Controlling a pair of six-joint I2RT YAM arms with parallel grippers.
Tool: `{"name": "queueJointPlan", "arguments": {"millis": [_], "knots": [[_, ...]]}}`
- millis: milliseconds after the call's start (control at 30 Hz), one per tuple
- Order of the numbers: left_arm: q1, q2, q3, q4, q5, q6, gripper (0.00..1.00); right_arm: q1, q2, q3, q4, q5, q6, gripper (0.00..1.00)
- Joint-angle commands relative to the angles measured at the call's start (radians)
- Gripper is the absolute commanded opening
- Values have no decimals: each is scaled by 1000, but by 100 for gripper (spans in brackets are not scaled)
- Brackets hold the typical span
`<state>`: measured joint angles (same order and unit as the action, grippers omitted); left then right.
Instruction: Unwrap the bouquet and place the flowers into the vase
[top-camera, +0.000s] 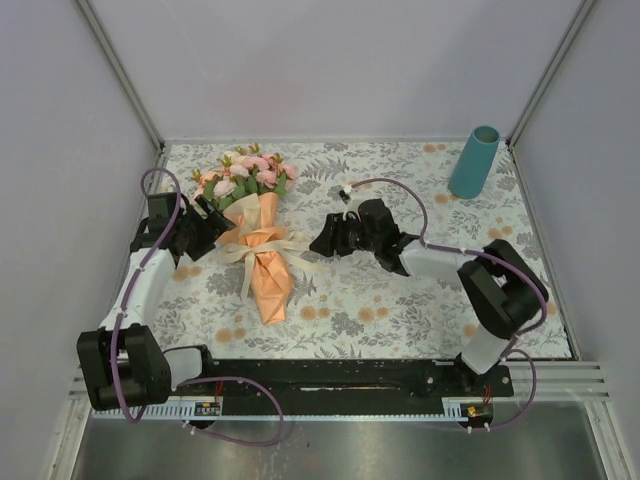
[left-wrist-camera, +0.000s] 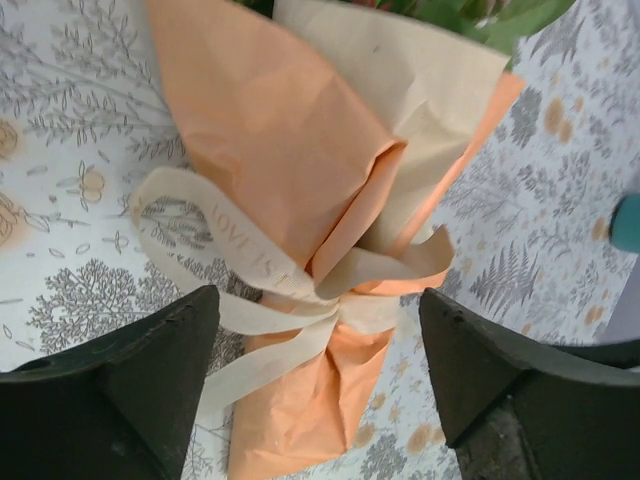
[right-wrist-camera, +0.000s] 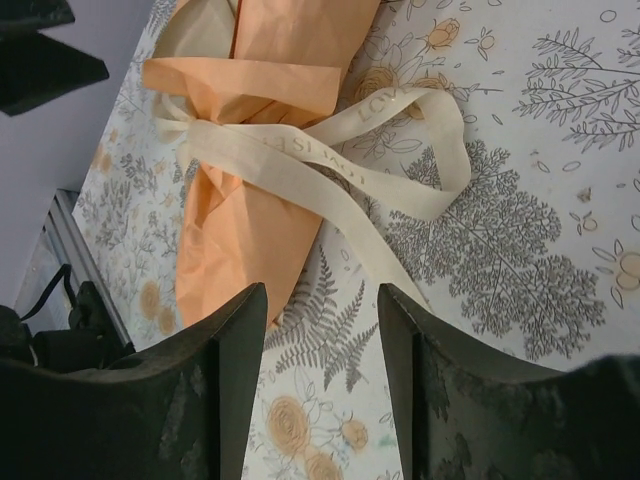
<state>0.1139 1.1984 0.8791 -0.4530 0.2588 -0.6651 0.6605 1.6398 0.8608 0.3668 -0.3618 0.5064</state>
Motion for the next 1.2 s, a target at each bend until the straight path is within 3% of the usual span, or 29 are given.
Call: {"name": "queueJointPlan", "arguments": {"millis": [0, 267, 533, 1167], "knots": [[0, -43, -54, 37, 60, -25, 88, 25, 126, 127, 69, 15, -45, 57], [-2, -53, -80, 25, 57, -30, 98, 59, 319, 256, 126, -29, 1, 57], [0, -14, -83, 46, 117, -31, 99, 68, 425, 302, 221, -28, 102, 56], [0, 47, -72, 37, 109, -24, 99, 94, 546, 348, 291, -98, 141, 61]]}}
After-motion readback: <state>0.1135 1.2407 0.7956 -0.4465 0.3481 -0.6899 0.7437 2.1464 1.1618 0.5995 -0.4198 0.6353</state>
